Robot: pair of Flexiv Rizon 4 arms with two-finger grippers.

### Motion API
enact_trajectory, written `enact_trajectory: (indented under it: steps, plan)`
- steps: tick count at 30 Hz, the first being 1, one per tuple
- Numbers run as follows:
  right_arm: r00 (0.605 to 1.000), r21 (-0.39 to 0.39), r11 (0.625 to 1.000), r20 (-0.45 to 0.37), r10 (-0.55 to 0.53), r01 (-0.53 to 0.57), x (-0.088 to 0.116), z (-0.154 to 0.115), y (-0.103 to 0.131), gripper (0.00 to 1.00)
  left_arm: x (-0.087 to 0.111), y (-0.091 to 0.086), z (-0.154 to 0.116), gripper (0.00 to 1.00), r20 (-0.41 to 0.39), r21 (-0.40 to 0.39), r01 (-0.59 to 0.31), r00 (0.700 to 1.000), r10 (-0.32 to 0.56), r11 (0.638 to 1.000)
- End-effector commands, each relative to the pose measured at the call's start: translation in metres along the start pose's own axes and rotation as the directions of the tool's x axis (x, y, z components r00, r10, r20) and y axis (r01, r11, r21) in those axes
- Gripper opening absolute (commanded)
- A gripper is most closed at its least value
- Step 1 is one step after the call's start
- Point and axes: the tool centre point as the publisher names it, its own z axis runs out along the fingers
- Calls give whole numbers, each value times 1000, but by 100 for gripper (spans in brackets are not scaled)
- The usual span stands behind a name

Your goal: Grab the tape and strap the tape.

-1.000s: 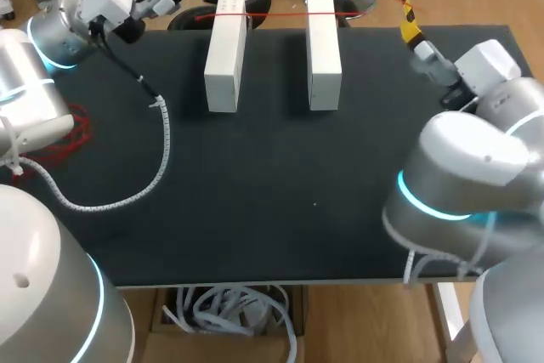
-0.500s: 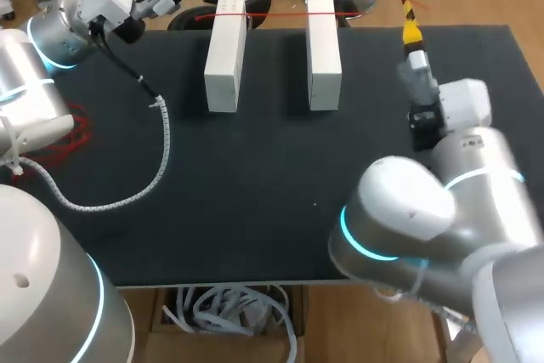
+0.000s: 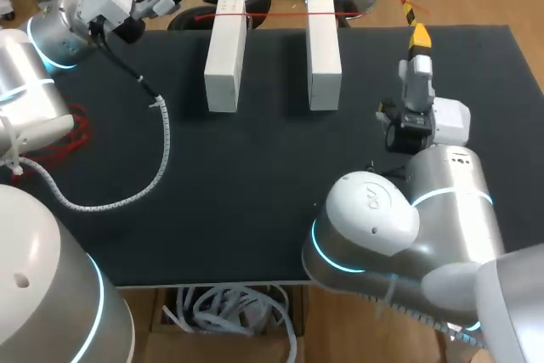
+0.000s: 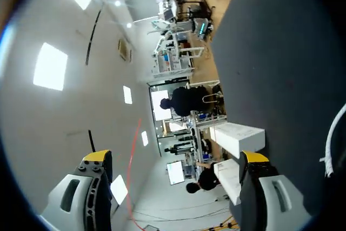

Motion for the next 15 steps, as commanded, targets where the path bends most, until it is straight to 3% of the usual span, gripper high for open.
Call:
enact_trajectory:
  steps: [1,15]
  plan:
    - [1000,8,1000,14,13,-13,15,3,-1,100,-1,0,-1,0,-2,2,1,1000,-1,1000]
    - [996,14,996,-26,89,-89,53,12,-11,100,-1,0,-1,0,-2,2,1,1000,-1,1000]
